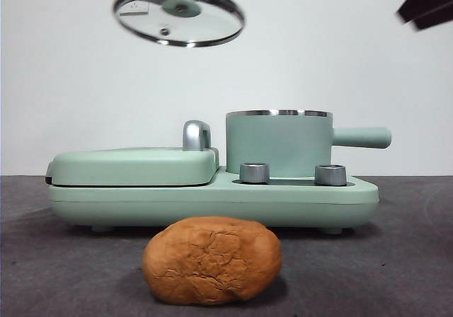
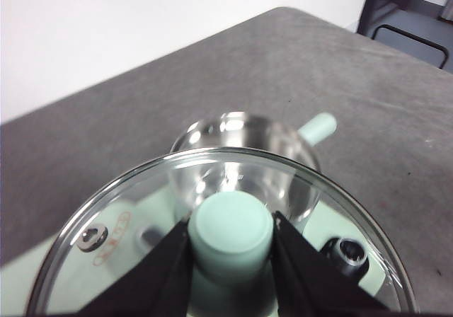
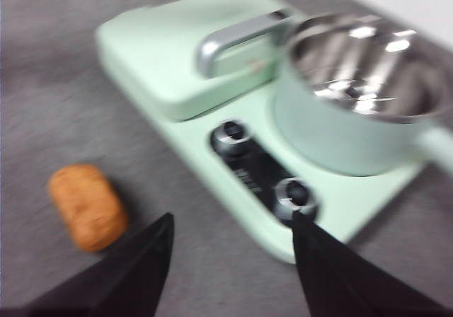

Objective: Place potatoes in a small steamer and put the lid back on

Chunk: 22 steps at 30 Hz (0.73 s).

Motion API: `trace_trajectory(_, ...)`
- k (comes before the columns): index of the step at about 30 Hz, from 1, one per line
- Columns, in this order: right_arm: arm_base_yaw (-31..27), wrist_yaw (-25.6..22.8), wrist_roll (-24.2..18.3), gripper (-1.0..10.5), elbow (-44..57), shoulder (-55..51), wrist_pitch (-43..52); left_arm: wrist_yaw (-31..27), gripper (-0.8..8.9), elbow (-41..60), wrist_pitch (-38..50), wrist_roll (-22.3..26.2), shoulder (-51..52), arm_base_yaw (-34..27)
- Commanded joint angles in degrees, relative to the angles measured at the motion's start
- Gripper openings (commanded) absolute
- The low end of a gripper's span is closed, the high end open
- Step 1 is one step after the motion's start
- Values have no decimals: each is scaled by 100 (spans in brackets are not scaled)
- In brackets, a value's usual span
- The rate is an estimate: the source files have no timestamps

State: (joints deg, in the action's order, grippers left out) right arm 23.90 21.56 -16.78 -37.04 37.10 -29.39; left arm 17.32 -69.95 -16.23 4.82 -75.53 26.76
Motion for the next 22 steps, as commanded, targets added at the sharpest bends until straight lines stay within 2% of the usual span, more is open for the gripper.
trace_trajectory(1, 310, 114, -76, 288, -103, 422, 72, 4, 10, 254, 258, -168, 389, -98)
trace_trajectory(9, 1274, 111, -192, 382, -103, 1637, 656, 4, 9, 1137, 151, -433, 1456, -588)
trace_trajectory(16, 1961, 92, -192, 384, -103, 2706, 1447, 4, 9, 1167, -212, -428, 1963, -1003)
trace_trajectory(22, 2317, 90, -195, 384, -103, 3534, 1934, 7, 9, 1167, -326, -428, 2109, -1213)
